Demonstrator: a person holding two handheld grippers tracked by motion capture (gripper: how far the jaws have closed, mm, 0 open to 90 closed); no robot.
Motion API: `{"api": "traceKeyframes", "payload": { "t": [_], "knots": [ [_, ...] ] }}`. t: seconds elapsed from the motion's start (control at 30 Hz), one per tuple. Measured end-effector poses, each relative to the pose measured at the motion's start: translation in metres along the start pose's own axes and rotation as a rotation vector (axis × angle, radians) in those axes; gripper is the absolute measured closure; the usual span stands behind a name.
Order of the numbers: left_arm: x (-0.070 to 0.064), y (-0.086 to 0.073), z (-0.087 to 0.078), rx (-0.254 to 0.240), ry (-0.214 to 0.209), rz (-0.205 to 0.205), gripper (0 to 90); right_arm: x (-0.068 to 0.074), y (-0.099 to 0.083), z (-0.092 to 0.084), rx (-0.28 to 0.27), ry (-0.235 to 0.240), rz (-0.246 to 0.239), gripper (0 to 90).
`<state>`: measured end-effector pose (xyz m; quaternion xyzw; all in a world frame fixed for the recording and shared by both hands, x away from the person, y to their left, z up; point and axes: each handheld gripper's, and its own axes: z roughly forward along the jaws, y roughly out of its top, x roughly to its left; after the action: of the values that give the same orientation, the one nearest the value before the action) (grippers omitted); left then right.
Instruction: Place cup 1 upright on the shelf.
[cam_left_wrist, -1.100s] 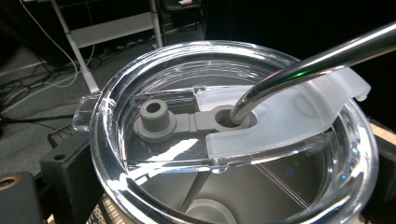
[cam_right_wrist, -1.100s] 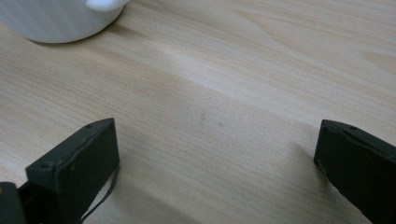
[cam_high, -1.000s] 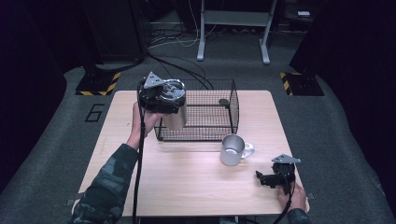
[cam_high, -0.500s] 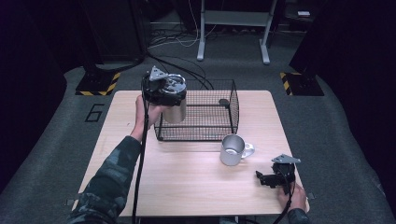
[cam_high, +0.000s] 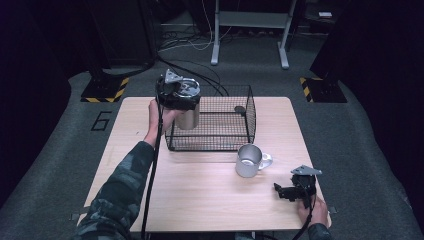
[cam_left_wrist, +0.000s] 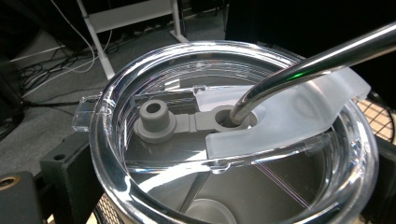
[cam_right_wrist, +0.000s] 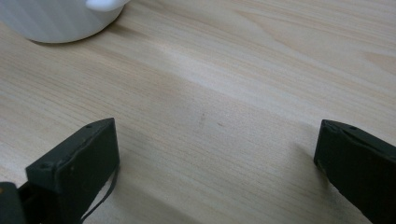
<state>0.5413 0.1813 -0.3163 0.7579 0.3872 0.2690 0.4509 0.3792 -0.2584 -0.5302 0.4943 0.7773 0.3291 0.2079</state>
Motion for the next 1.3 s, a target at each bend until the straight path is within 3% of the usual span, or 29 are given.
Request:
{"api": "traceKeyframes", "payload": {
  "t": [0.63, 1.0, 1.3],
  "knots": [
    [0.008, -0.011, 0.032, 0.049, 0.024, -0.03, 3.9, 0.0, 0.0, 0.0, 0.0, -0.001, 0.002, 0.0],
    [0.008, -0.018, 0.048, 0.089, 0.028, -0.037, 3.9, 0.001, 0.0, 0.0, -0.005, 0.004, 0.017, 0.0],
    [0.006, -0.023, 0.059, 0.12, 0.028, -0.046, 3.9, 0.0, 0.0, 0.0, 0.0, 0.0, 0.0, 0.0]
  ]
}}
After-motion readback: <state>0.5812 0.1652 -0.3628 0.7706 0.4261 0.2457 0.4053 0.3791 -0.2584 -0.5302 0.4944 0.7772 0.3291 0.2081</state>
